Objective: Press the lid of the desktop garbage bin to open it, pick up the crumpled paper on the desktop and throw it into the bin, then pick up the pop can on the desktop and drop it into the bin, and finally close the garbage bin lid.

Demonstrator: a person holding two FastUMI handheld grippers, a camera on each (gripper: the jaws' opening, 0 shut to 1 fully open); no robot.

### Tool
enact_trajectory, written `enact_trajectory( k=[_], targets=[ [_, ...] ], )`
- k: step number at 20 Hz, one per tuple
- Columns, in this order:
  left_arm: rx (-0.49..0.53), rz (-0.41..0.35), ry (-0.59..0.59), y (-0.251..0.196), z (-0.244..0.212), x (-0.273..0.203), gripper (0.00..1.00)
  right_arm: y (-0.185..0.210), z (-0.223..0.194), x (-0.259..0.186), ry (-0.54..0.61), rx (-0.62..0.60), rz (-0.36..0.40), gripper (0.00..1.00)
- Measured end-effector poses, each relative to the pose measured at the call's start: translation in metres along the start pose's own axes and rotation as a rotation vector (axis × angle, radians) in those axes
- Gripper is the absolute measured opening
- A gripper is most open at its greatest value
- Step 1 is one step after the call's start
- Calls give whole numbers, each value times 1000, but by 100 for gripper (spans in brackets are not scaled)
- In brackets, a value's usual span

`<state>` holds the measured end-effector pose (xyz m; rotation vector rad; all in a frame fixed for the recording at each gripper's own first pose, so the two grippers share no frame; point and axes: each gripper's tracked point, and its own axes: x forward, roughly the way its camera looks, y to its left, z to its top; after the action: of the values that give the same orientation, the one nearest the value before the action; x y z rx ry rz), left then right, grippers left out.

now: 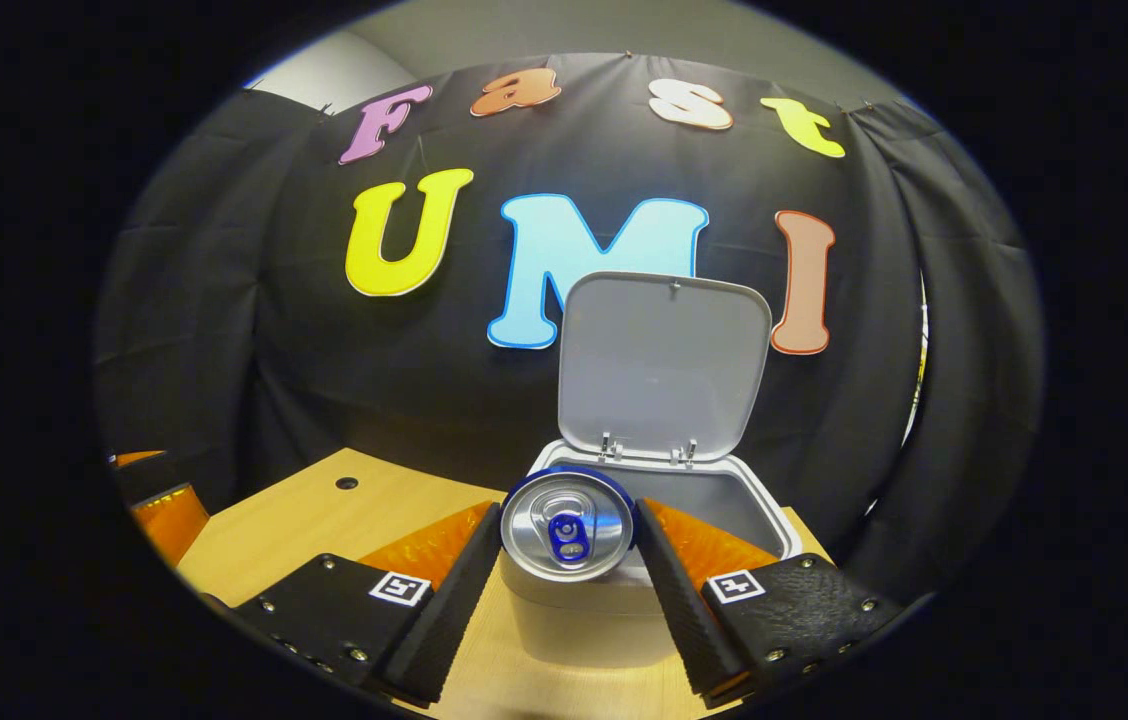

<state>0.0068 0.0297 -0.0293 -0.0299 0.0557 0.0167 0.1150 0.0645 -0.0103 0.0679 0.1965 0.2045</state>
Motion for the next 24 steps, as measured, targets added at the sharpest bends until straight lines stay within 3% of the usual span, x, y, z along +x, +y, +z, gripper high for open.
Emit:
enact_trajectory(
  k=[12, 19, 24],
  targets=[
    [-11, 2, -4, 4, 1, 4, 95, -8, 28, 4, -37, -17, -23, 86],
    [11, -73, -6, 13, 8, 23, 96, -29, 82, 21, -88, -19, -80, 85],
    [5, -147, -38, 13, 20, 37, 96, -59, 115, 41, -113, -25, -183, 85]
  ],
)
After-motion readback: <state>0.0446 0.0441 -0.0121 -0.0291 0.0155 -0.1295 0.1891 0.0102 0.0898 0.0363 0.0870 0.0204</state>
